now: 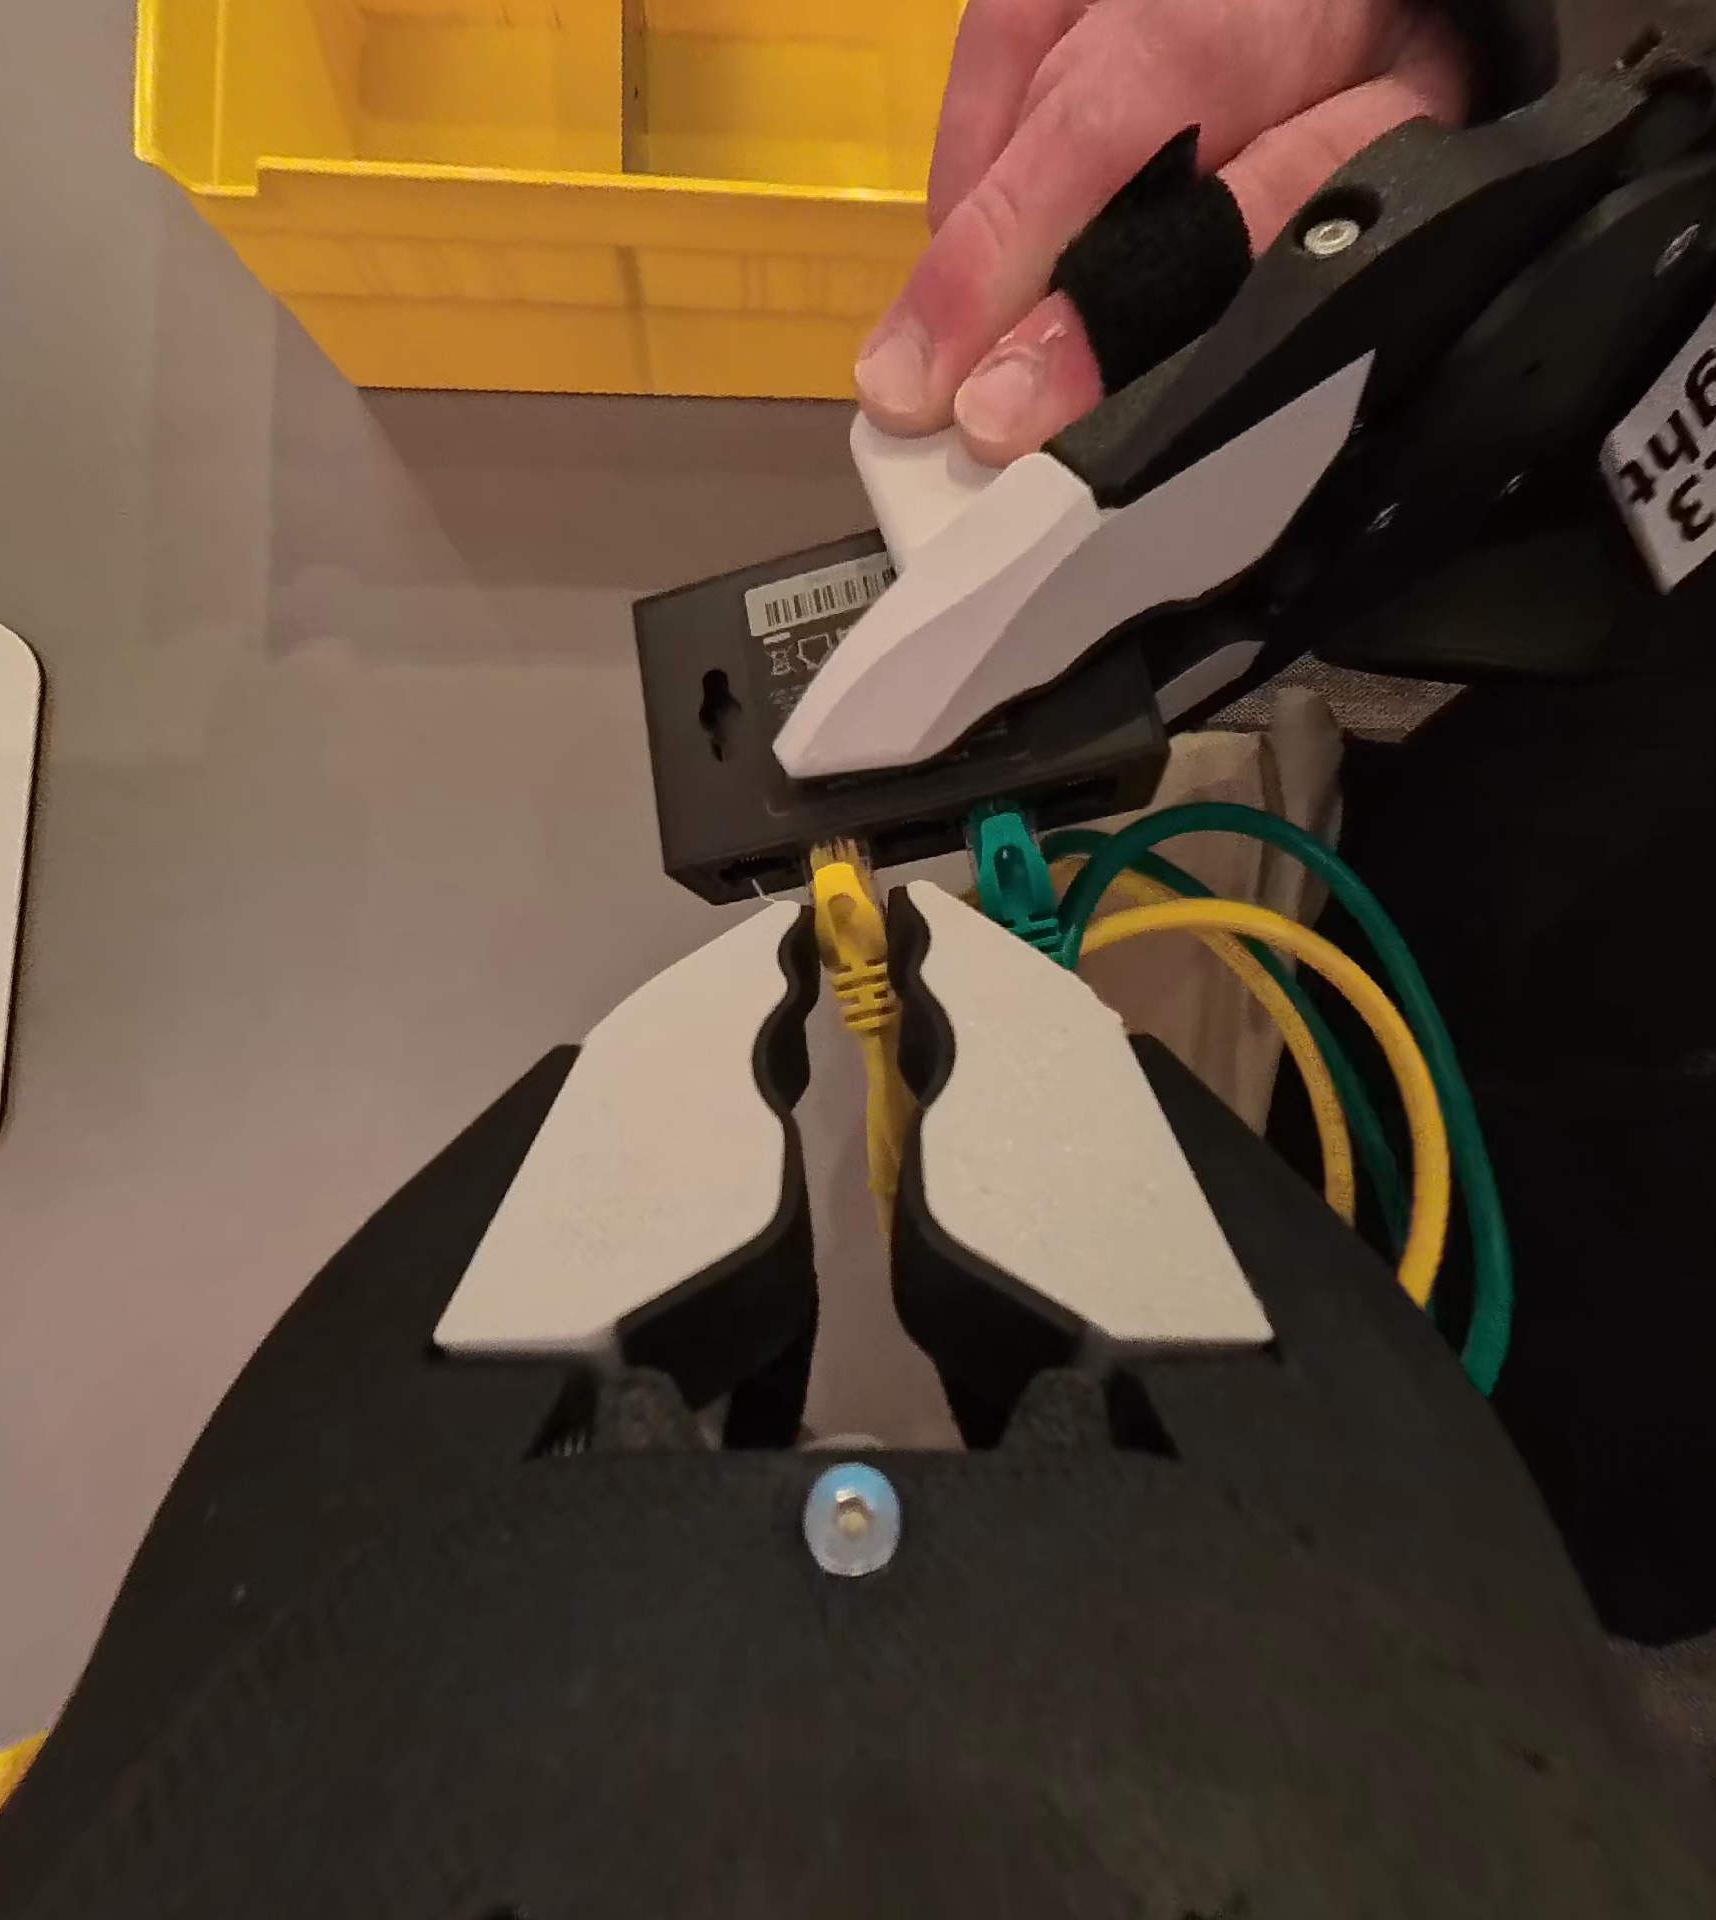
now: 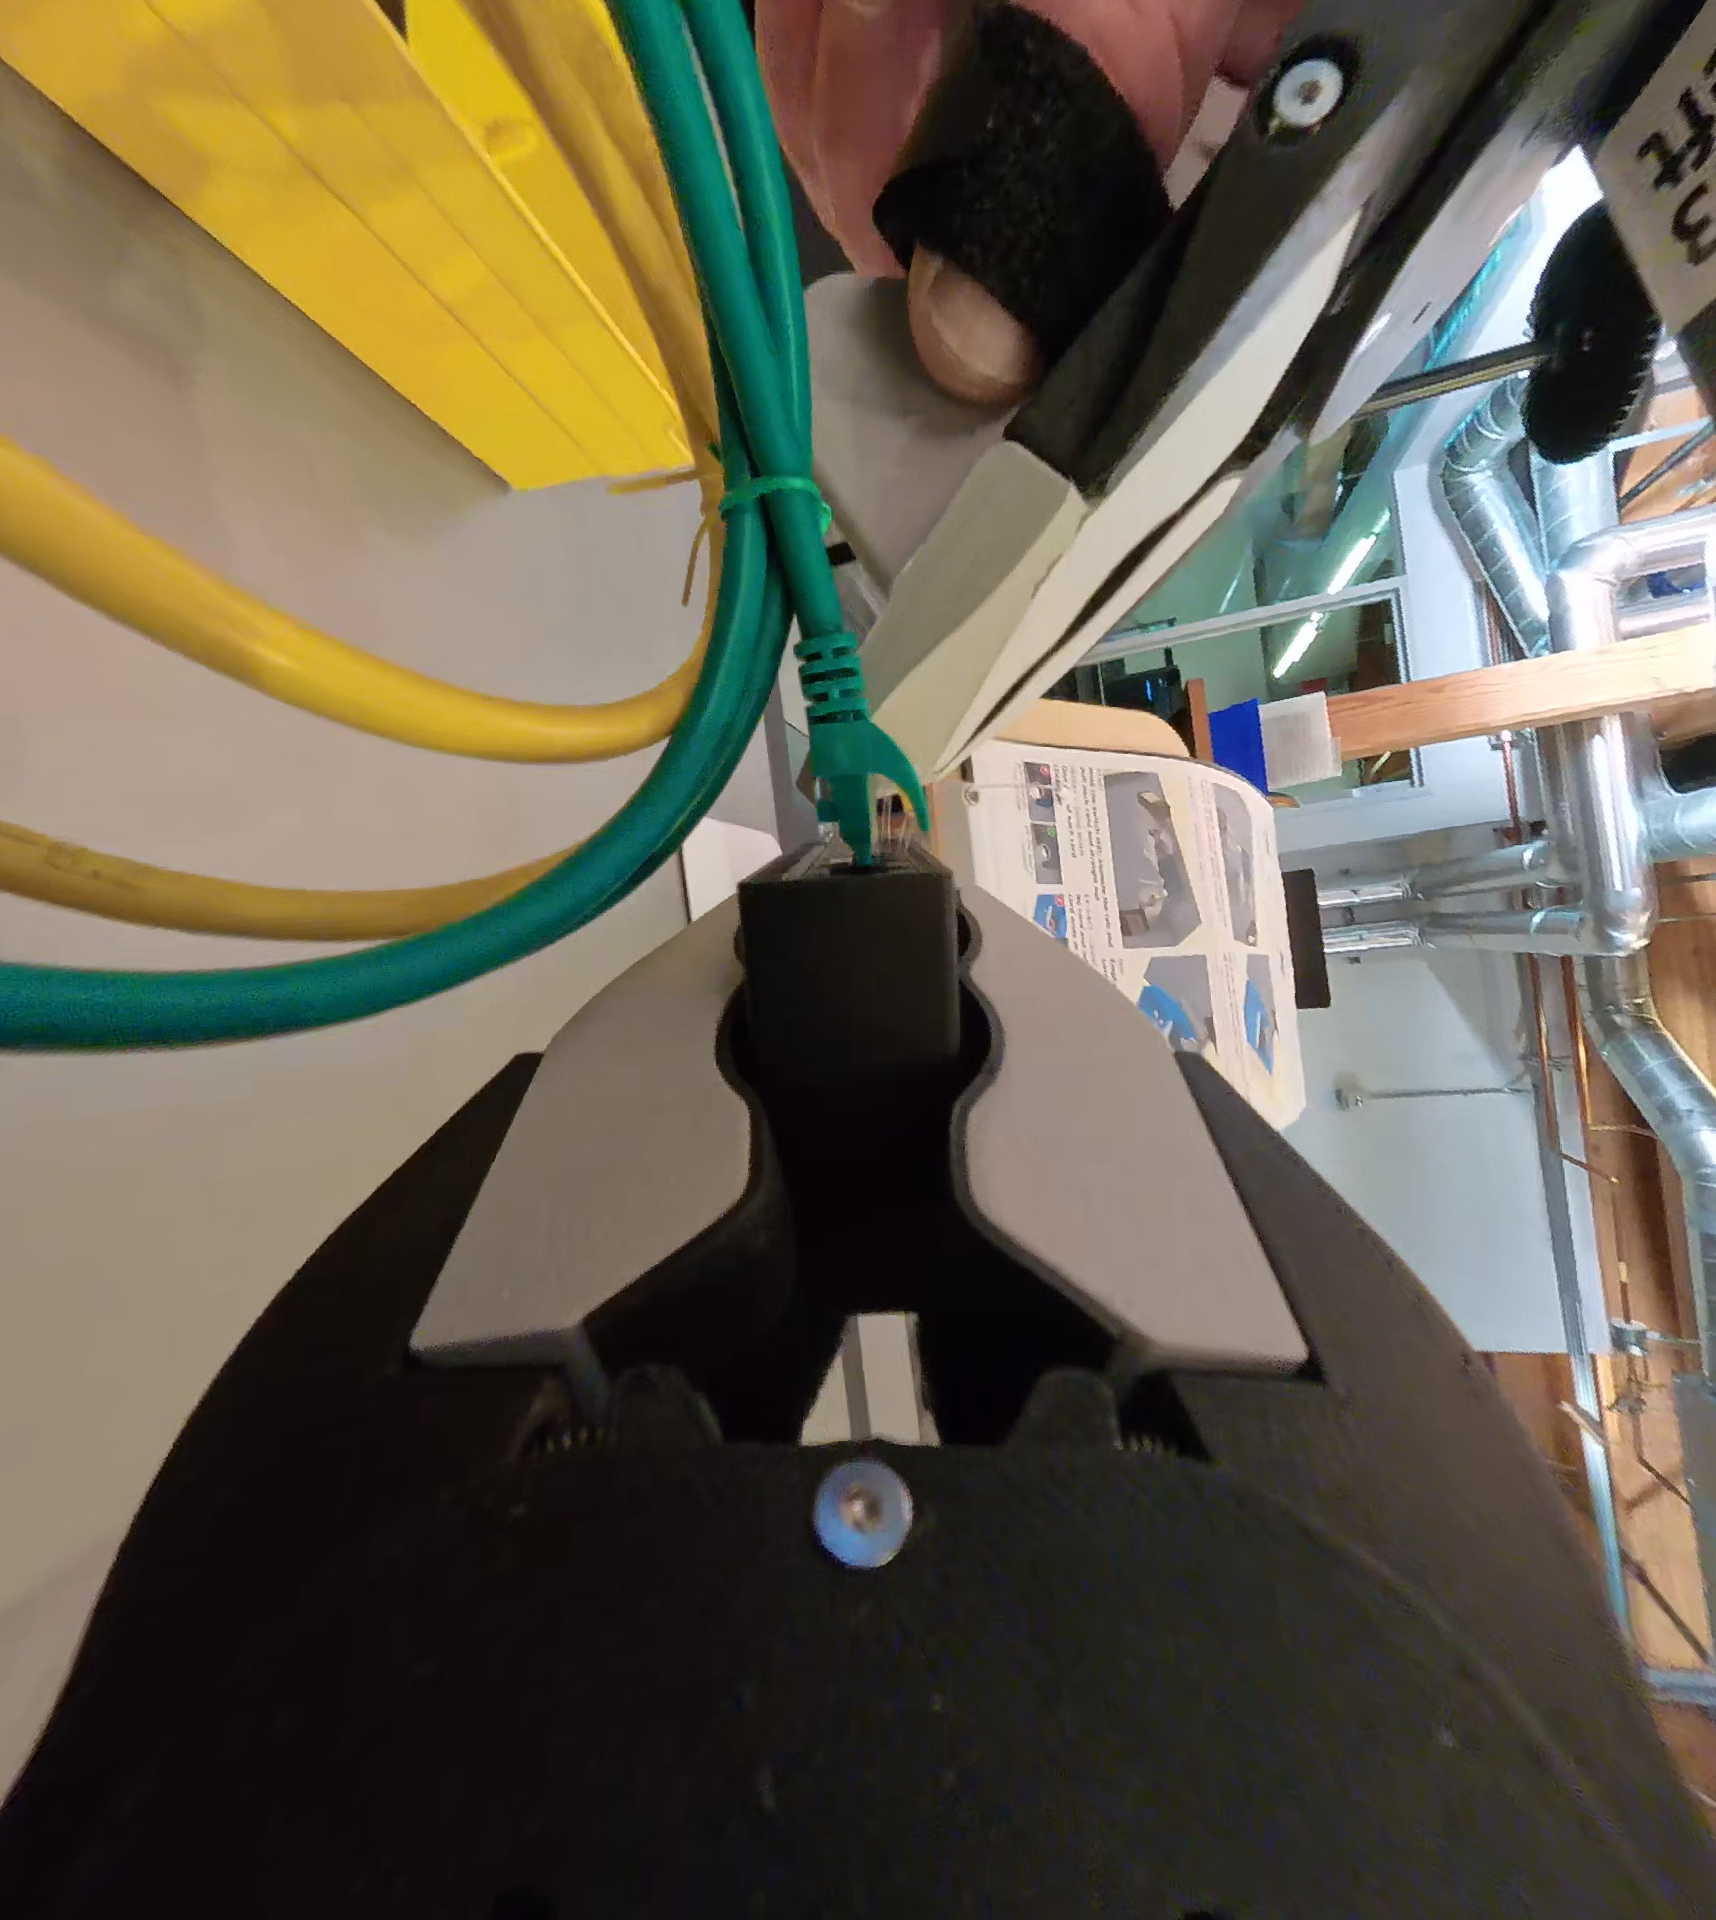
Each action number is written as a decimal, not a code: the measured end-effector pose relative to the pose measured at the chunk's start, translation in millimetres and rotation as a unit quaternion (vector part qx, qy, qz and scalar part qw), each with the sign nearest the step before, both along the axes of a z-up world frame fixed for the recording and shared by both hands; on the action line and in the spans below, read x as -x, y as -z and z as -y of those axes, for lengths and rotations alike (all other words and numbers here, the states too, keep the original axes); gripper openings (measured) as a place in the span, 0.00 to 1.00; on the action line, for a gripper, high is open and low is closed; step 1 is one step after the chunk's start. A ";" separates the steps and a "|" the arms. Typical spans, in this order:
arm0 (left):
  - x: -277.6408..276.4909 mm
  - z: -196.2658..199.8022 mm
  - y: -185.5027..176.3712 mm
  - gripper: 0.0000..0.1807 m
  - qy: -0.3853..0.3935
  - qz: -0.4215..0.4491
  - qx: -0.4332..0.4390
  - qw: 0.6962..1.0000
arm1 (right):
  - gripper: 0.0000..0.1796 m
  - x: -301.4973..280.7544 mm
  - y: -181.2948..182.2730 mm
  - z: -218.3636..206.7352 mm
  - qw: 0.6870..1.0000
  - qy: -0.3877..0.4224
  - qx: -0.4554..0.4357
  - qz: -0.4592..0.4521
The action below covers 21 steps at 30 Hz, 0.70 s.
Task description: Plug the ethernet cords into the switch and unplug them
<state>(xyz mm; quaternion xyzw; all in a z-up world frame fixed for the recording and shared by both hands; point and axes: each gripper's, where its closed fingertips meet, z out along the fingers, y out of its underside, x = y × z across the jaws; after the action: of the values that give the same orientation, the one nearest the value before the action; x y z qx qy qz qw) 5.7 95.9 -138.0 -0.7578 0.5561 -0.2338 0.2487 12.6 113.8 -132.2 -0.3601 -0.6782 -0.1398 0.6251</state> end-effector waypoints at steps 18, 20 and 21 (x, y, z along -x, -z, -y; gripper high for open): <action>-0.1 -7.6 -9.6 0.07 -0.030 0.051 -0.045 0.997 | 0.24 0.7 -15.1 -14.0 0.997 0.056 0.028 -0.051; -0.8 -8.0 -9.6 0.07 -0.029 0.053 -0.047 0.997 | 0.25 -1.0 -14.2 -16.9 0.996 0.065 0.037 -0.050; -1.1 -8.5 -9.9 0.07 -0.031 0.052 -0.052 0.997 | 0.25 -3.2 -13.4 -20.2 0.995 0.078 0.043 -0.050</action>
<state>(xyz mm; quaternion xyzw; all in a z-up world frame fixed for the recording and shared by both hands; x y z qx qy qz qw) 6.7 104.4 -128.1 -0.7473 0.5304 -0.2354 0.3236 15.8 134.0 -118.8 -0.4450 -0.6215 -0.1401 0.6293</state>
